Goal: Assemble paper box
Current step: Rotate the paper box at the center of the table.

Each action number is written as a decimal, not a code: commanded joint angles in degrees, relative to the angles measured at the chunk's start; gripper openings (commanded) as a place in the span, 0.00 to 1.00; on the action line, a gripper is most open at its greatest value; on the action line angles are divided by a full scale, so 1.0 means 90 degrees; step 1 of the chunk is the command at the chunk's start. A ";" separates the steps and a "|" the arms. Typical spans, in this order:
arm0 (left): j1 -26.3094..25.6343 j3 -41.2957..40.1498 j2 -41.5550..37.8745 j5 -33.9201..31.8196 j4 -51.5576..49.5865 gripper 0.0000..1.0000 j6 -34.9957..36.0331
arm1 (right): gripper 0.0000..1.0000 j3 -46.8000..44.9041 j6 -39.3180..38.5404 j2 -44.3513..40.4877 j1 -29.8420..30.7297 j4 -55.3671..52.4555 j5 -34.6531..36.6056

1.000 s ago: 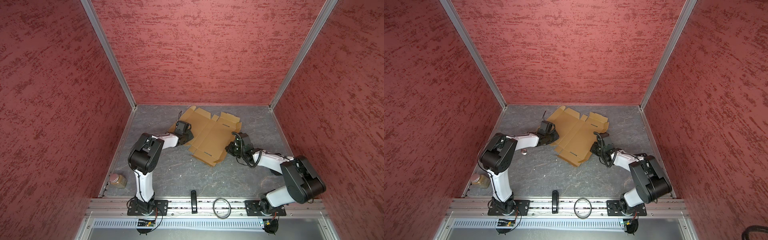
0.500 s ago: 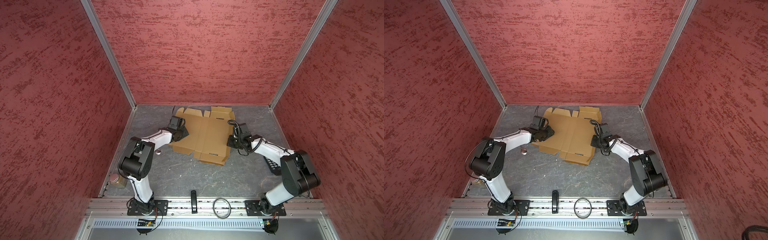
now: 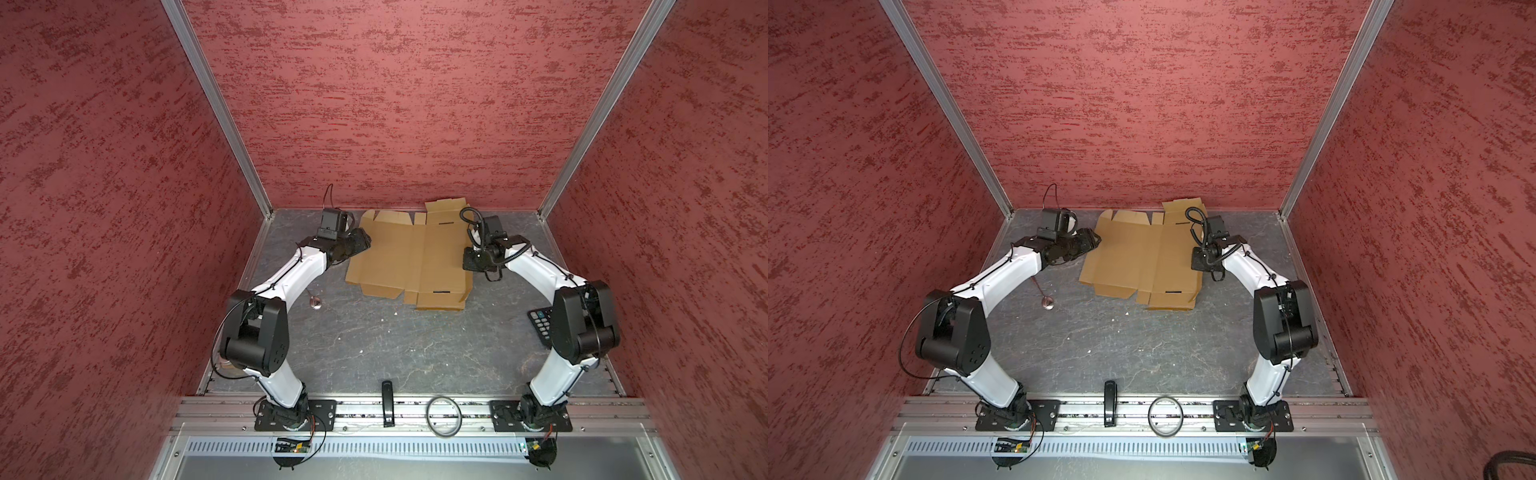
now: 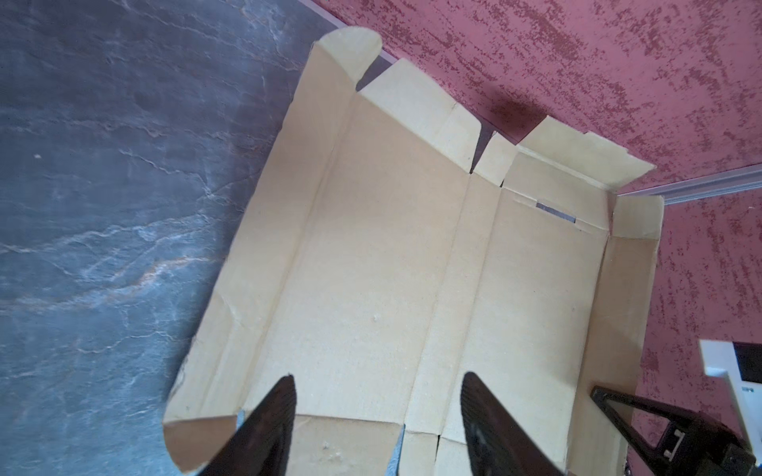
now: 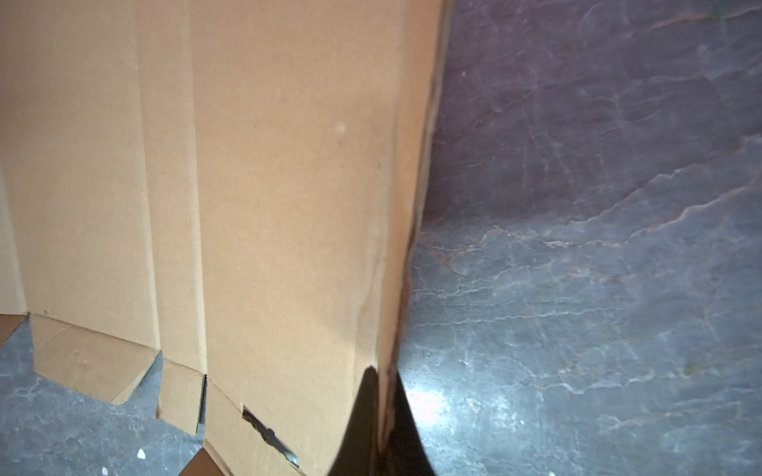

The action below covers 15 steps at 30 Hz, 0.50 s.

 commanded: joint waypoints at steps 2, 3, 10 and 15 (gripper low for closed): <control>0.0051 0.0428 -0.0057 0.0278 -0.0432 0.70 0.0901 | 0.05 0.0294 -0.0713 0.0202 -0.0047 -0.0566 0.0069; 0.0062 0.0512 -0.0040 0.0333 -0.0503 0.71 0.1021 | 0.05 0.0360 -0.0806 0.0241 -0.0044 -0.0599 0.0022; 0.0095 0.1081 0.0144 0.0830 -0.0800 0.76 0.1824 | 0.06 0.0813 -0.1546 0.0537 -0.0053 -0.0896 -0.0019; 0.0095 0.1534 0.0460 0.0979 -0.1050 0.77 0.2238 | 0.07 0.1136 -0.2031 0.0729 -0.0054 -0.1021 0.0221</control>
